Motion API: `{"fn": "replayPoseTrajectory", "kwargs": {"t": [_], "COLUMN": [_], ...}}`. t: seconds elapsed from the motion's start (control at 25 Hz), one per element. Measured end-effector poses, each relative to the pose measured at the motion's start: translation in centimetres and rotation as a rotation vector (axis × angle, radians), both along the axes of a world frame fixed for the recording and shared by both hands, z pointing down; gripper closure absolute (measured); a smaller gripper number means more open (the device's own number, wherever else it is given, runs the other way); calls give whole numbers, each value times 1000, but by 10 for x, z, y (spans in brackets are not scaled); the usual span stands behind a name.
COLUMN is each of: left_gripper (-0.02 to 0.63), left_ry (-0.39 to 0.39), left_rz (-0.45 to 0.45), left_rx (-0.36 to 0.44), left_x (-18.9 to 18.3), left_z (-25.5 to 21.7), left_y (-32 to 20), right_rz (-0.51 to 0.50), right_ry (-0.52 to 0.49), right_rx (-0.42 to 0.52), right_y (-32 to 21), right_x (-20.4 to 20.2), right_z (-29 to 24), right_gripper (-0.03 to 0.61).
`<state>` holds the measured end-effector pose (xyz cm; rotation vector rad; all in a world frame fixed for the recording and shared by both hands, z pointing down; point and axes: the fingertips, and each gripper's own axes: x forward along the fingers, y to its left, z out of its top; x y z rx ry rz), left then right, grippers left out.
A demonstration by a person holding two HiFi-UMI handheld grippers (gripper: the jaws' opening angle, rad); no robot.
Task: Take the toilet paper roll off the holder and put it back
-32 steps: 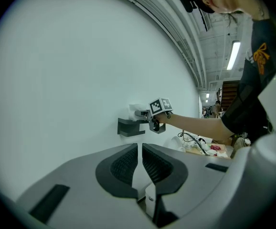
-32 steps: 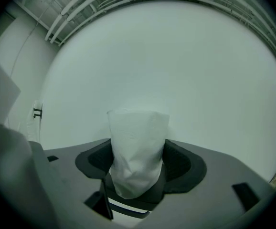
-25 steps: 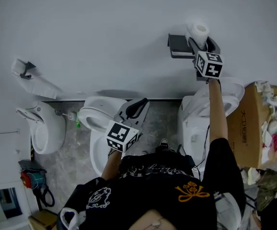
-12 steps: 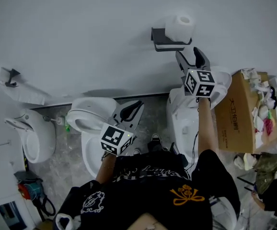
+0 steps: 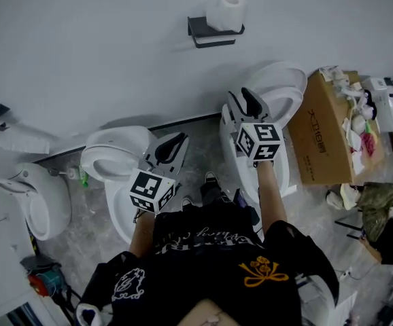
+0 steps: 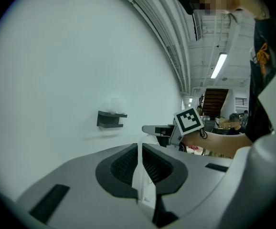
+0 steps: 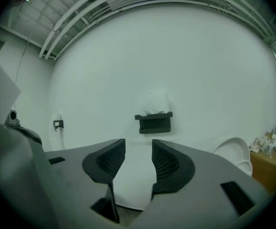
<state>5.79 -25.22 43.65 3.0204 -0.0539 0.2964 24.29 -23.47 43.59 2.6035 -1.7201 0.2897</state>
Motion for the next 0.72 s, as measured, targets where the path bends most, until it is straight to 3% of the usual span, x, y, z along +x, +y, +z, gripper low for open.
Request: {"fn": "replayPoseTrajectory", "kwargs": {"t": [0.44,0.72], "left_gripper": [575,575], "left_ry": [27,26], "left_rz": [81,108], "left_rx": [31,34], "left_x": [-43,-58], "left_z": [3,9], "left_y": [48,70], "right_rz": [-1,10], "right_ry": [-164,-192], "right_rx": [25,20], "right_y": [60,87], "right_x": [-113,-147], "right_z": [41,54], "right_gripper": [436,489]}}
